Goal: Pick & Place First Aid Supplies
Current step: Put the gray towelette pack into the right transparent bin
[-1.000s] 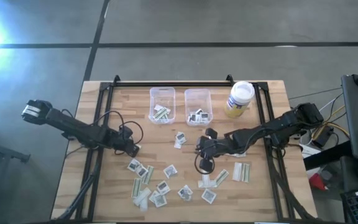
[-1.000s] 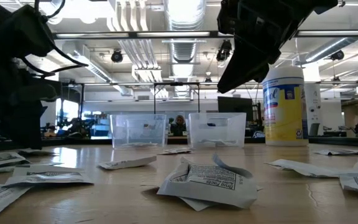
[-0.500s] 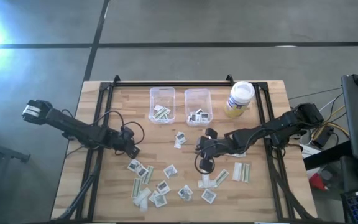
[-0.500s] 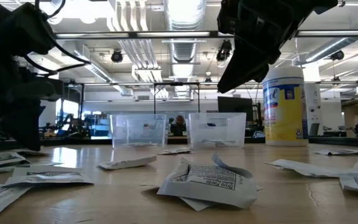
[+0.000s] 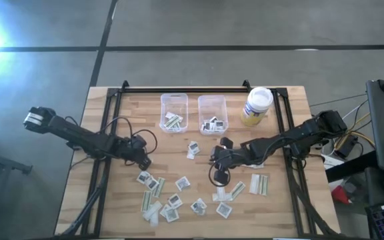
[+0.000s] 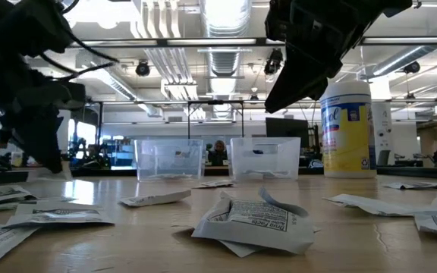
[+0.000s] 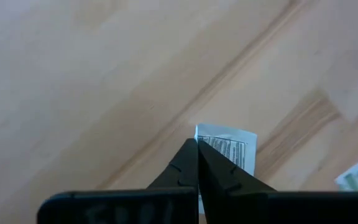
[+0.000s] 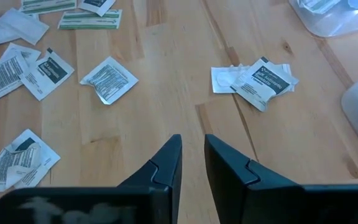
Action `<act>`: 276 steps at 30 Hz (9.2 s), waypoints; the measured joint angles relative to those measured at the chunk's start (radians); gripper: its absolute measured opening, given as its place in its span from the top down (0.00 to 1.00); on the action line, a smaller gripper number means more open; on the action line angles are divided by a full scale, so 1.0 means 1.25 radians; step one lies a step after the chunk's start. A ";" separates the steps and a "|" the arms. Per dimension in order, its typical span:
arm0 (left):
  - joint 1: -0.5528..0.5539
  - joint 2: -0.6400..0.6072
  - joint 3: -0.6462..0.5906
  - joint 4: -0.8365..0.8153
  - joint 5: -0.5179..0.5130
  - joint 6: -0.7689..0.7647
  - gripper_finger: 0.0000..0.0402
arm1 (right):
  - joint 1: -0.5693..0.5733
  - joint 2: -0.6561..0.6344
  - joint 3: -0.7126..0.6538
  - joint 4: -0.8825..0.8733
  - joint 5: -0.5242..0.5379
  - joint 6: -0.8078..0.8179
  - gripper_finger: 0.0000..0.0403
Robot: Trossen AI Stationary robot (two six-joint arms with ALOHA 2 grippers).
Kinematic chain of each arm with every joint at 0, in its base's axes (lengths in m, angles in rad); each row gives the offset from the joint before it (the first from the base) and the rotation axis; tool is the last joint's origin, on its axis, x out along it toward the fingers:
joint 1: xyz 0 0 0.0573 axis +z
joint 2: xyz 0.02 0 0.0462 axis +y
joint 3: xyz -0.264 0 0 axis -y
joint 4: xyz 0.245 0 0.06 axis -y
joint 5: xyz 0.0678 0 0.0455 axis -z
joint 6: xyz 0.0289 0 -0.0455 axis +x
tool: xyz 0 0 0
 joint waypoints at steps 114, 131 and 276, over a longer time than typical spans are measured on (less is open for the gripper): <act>-0.077 0.340 0.163 0.887 -0.357 0.756 1.00 | -0.028 0.078 -0.003 0.272 0.095 -0.124 0.98; -0.079 0.182 0.161 0.631 -0.343 0.708 1.00 | -0.081 -0.021 0.003 0.142 0.179 -0.191 0.98; -0.268 0.125 0.337 -0.114 0.177 -0.001 0.67 | 0.016 -0.117 -0.003 -0.070 0.044 0.051 0.81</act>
